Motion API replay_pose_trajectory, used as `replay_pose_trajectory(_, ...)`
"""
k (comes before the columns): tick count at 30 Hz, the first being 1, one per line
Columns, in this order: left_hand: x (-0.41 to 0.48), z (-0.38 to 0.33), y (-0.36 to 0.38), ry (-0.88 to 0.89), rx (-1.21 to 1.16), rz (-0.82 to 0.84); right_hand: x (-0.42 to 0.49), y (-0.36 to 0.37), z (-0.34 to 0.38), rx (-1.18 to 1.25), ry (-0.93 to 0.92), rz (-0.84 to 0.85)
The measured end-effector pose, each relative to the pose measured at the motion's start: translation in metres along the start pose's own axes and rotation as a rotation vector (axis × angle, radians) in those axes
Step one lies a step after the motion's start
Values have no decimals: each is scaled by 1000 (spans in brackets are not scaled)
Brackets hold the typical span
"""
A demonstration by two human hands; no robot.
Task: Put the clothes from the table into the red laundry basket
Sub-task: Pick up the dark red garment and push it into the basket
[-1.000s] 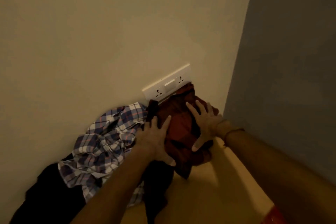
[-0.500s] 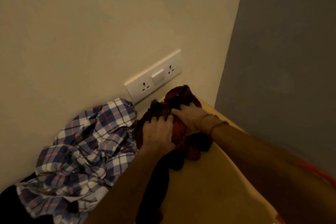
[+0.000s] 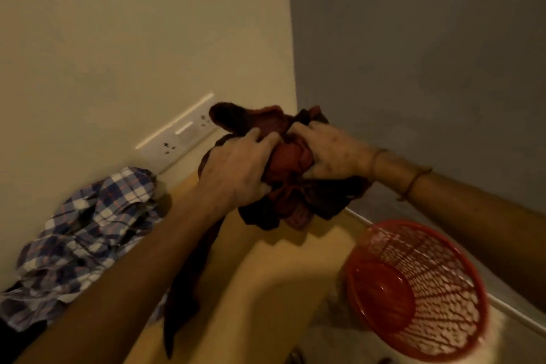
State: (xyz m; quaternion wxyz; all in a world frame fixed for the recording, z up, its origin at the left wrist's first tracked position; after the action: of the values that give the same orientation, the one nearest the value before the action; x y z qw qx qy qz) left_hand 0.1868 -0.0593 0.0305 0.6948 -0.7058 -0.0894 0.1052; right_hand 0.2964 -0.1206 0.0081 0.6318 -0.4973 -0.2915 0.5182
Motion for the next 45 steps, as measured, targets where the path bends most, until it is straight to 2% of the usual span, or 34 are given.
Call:
replay_pose_trajectory(6,77,-134,17,248,-35,-47,-97,-22,-136,32,307,-39)
replay_pose_trajectory(11,123,-231,101,423,-138,88,-169,35,-232,182,543,-5)
replay_pose_trajectory(14,139,-273,175,480,-152,184,-197,100,-283,314,646,5)
replay_pose_trajectory(18,156,-313,298,474,-251,351,-215,224,-351,446,834,77)
replay_pose_trajectory(22,160,-327,409,460,-244,425,-211,335,-393,561,968,102)
replay_pose_trajectory(25,165,-323,499,377,-240,499,-197,420,-420,603,1049,147)
replay_pose_trajectory(29,164,-322,608,313,-292,468,-183,516,-451,595,1143,157)
replay_pose_trajectory(33,147,-319,697,265,-320,541,-188,586,-465,647,1172,297)
replay_pose_trajectory(35,134,-313,711,242,-311,560,-194,596,-462,657,1150,343)
replay_pose_trajectory(38,118,-301,682,214,-349,532,-196,572,-442,668,1040,373)
replay_pose_trajectory(42,127,-287,576,200,-452,416,-186,484,-410,636,941,343)
replay_pose_trajectory(45,147,-281,458,200,-459,158,-160,385,-382,615,830,211)
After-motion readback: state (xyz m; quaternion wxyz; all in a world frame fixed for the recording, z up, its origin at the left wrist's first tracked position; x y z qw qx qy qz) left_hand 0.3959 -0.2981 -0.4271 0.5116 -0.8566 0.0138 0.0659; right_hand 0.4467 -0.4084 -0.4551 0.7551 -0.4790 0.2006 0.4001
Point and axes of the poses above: each hand's wrist, its own x-axis towards the middle knuckle, its own y-axis out of the palm, z = x × y, the point moved 6 cm from there along x, towards the middle knuckle, and after that the axes turned 7 degrees about y, right-handed, at the moved point
